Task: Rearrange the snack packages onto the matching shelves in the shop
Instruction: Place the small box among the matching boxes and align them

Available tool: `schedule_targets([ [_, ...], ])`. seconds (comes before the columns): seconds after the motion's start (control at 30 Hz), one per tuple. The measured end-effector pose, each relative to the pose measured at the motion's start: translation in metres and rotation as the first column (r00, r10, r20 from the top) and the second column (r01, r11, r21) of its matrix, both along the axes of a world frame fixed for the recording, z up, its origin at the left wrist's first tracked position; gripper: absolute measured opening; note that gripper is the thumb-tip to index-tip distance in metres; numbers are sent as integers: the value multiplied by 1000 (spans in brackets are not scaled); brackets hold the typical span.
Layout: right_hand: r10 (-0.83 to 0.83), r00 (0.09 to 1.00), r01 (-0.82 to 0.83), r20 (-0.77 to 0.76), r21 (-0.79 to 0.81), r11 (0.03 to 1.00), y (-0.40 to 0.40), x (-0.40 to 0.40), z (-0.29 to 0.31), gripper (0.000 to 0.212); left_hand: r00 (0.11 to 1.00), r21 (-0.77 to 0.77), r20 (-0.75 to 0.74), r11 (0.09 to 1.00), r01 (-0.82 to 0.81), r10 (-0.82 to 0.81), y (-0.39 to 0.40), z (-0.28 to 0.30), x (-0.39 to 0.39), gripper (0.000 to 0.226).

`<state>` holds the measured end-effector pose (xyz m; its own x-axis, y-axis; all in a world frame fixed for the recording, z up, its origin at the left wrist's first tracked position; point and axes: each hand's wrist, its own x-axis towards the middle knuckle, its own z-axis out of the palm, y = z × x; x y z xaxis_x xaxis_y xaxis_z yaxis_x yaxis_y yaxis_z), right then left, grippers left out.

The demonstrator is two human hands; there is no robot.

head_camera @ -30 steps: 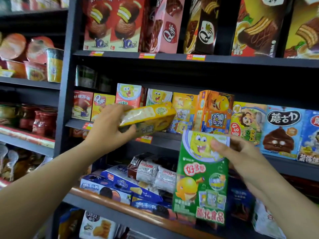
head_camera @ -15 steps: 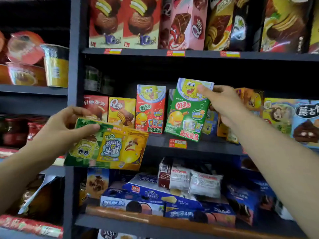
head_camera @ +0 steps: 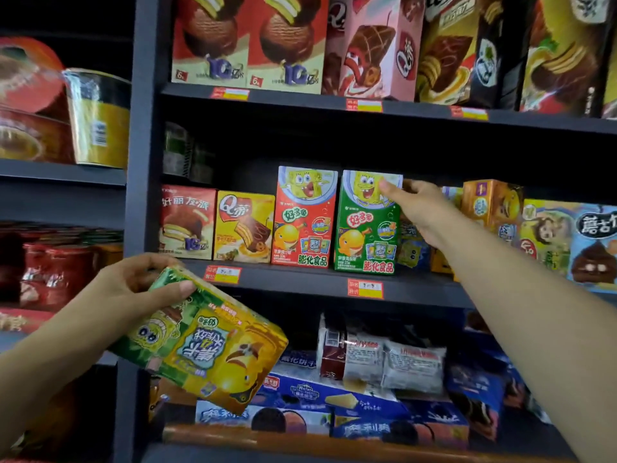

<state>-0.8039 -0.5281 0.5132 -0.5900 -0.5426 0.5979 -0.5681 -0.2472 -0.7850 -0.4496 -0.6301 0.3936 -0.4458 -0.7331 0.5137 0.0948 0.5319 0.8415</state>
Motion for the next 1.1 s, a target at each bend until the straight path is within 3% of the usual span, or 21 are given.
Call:
schedule_targets([
  [0.2,-31,998,29,-63,-22,999,1,-2,-10,55,996,-23,46,996,81,-80,7,10,-20,77],
  [0.3,-229,956,214,-184,-100,972,16,2,-16,63,992,-50,57,992,118,-115,12,13,-33,63],
  [0.37,-318,890,245,-326,-246,938,36,19,-25,45,980,-54,71,980,189,-185,15,15,-41,63],
  [0.43,-216,857,116,-469,-233,965,56,40,-41,22,956,-42,79,957,288,-284,21,17,-49,62],
  [0.5,26,850,-32,-526,-2,999,68,57,-59,10,925,-22,86,928,372,-369,27,20,-61,72],
  [0.57,259,877,-177,-404,230,957,72,62,-79,16,881,-20,55,882,471,-469,35,21,-74,75],
  [0.63,422,901,-360,-98,373,855,77,57,-98,22,823,-25,-4,823,567,-567,43,20,-89,72],
  [0.67,491,866,-487,98,386,783,81,53,-109,21,792,-30,-37,793,608,-609,47,19,-96,70],
  [0.73,622,682,-731,384,360,579,90,50,-126,27,733,-31,-83,737,676,-675,51,16,-109,65],
  [0.8,674,691,-722,260,222,655,100,35,-141,42,670,-24,-99,675,737,-735,56,12,-122,64],
  [0.83,676,672,-739,303,207,641,105,34,-148,45,650,-23,-98,655,756,-754,58,10,-128,65],
  [0.87,670,622,-774,406,189,604,104,31,-155,47,641,-24,-93,645,764,-762,59,8,-133,66],
  [0.9,685,495,-851,535,138,506,101,32,-159,47,649,-18,-86,652,758,-756,59,6,-137,68],
  [0.93,629,414,-868,659,77,490,106,32,-158,47,676,-4,-81,679,734,-732,59,5,-142,69],
  [1.0,587,476,-778,655,1,629,110,29,-154,46,776,34,-78,776,630,-626,58,3,-150,73],
  [1.1,491,708,-603,508,70,795,115,25,-143,48,879,87,-77,875,477,-471,62,0,-161,78],
])
